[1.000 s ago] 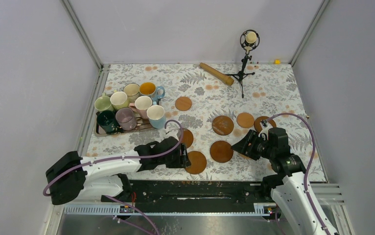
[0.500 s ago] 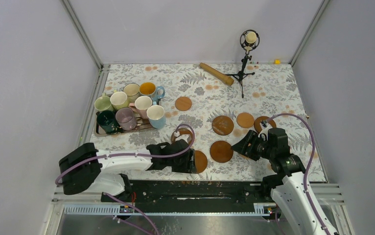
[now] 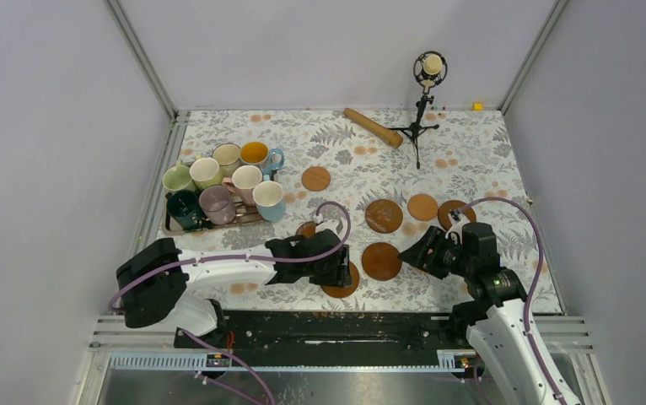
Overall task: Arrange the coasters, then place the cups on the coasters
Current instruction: Move the coaster to the center of the board.
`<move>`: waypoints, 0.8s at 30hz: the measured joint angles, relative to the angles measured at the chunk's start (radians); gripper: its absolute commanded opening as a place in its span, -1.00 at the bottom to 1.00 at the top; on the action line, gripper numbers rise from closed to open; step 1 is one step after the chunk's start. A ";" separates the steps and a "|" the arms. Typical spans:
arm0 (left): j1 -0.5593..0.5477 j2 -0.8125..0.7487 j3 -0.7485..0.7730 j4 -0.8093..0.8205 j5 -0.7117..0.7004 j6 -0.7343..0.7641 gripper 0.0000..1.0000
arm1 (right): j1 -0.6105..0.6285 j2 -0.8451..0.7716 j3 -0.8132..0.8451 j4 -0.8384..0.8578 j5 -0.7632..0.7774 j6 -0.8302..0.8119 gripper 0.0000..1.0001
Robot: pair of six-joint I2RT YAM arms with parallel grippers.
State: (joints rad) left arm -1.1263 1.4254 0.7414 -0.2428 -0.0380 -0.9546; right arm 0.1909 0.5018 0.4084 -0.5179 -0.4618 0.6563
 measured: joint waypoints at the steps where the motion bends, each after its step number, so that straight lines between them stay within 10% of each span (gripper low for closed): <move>1: 0.000 0.000 0.010 -0.005 -0.005 0.006 0.11 | 0.000 0.000 0.000 -0.008 0.000 0.000 0.25; 24: -0.121 -0.193 -0.079 -0.182 0.035 0.068 0.04 | 0.000 -0.079 0.036 -0.101 0.024 0.004 0.27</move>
State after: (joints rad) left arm -1.2472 1.2320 0.6624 -0.4244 -0.0032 -0.8867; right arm 0.1909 0.4229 0.4442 -0.6193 -0.4374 0.6605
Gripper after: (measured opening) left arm 0.548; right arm 0.629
